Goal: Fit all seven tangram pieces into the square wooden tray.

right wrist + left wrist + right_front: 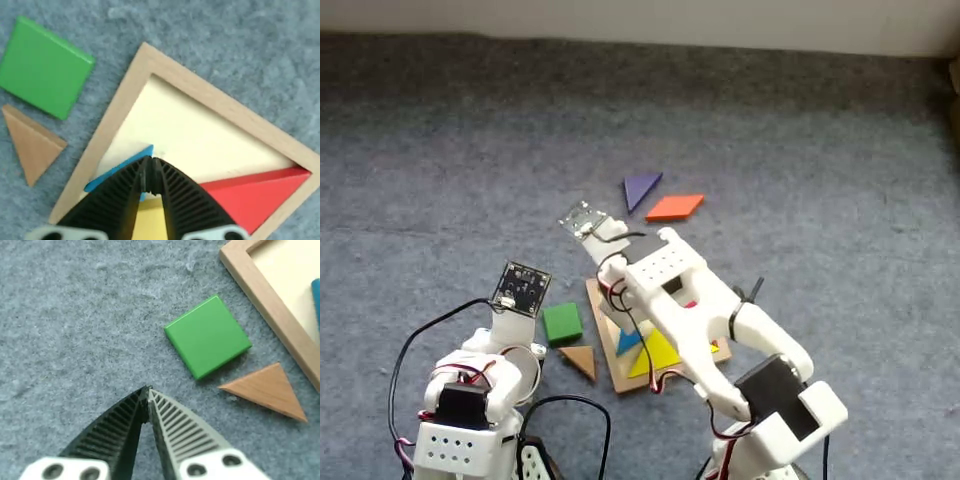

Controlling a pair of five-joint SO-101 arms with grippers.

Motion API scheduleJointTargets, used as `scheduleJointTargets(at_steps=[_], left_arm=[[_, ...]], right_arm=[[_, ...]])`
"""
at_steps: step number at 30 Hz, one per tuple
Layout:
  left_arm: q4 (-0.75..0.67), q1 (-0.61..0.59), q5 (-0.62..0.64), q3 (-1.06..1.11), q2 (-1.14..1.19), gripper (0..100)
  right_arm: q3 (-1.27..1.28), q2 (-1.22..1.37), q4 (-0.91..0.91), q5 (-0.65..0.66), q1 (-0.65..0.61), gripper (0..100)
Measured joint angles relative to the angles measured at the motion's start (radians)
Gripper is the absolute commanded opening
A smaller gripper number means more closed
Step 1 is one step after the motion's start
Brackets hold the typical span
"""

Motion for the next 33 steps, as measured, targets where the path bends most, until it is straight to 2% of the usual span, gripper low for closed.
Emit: scheduleJointTargets(at_steps=[7, 20, 28, 33], left_arm=[[0.000, 0.000, 0.000, 0.000, 0.000, 1], [0.000, 0.000, 0.000, 0.000, 0.000, 1], [0.000, 0.000, 0.000, 0.000, 0.000, 1], [0.000, 0.000, 0.000, 0.000, 0.000, 1]], right_arm=[[0.006, 0.017, -0.006, 0.000, -0.071, 0.5], [0.018, -0.040, 0.084, 0.000, -0.077, 0.5], [0.018, -0.201, 0.064, -0.006, 0.018, 0.6], [0.018, -0.219, 0.011, -0.129, 0.132, 2.3]])
